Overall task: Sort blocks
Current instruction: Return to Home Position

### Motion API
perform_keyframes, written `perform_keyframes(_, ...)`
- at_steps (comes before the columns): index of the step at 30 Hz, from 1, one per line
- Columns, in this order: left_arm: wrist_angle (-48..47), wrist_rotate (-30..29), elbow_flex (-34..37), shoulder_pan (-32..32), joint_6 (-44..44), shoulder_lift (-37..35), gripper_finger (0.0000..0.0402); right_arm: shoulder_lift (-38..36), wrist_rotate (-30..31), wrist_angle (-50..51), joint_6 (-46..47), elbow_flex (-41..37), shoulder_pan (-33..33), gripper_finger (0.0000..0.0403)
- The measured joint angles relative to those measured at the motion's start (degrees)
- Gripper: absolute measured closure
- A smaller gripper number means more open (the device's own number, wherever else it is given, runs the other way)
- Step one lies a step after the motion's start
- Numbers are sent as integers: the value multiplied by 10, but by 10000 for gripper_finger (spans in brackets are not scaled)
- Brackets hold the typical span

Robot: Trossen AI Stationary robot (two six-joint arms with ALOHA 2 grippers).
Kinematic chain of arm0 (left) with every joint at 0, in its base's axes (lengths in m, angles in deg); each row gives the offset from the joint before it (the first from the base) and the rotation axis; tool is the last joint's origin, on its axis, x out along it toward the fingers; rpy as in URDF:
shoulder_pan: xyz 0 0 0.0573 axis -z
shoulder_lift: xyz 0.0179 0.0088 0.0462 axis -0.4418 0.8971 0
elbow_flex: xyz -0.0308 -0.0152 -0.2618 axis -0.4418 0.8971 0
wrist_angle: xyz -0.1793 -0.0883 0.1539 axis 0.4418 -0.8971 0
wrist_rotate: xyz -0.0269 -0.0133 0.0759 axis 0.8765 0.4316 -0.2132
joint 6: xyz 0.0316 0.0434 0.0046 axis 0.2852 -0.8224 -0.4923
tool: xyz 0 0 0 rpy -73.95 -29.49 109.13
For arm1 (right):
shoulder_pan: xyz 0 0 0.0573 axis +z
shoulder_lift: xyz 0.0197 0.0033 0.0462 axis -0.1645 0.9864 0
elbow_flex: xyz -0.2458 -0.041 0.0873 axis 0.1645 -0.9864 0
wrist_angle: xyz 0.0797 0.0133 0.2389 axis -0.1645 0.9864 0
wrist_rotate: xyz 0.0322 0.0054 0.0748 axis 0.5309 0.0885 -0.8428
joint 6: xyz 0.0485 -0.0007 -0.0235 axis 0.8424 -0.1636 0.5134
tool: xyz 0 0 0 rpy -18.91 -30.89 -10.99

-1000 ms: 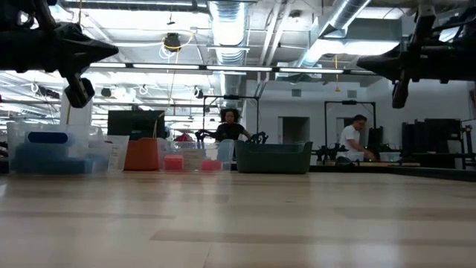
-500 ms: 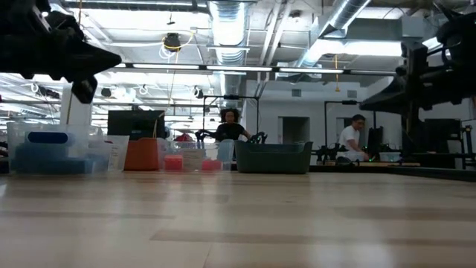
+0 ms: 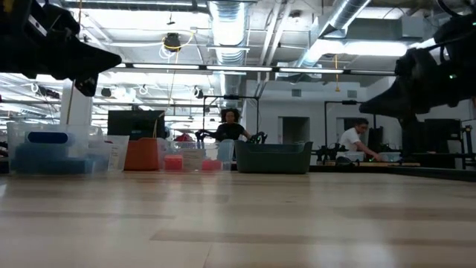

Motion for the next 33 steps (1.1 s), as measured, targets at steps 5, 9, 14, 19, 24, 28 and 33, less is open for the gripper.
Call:
perform_keyframes(5, 0, 0, 0, 0, -53, 0, 400, 0, 0, 0, -150, 0, 0, 384)
perform_keyframes(9, 0, 0, 0, 0, -60, 0, 400, -1, 0, 1, -158, 0, 0, 384)
perform_keyframes(14, -1, 0, 0, 0, -46, 0, 400, -1, 0, 1, -158, 0, 0, 383)
perform_keyframes(19, -1, 0, 0, 0, -45, 0, 400, -1, 0, 1, -160, 0, 0, 383)
perform_keyframes(24, -1, 0, 0, 0, -44, 0, 400, -1, 0, 1, -160, 0, 0, 382)
perform_keyframes(28, -1, 0, 0, 0, -44, 0, 400, -1, 0, 1, -159, 0, 0, 382)
perform_keyframes(33, -1, 0, 0, 0, -44, 0, 400, -1, 0, 1, -159, 0, 0, 382)
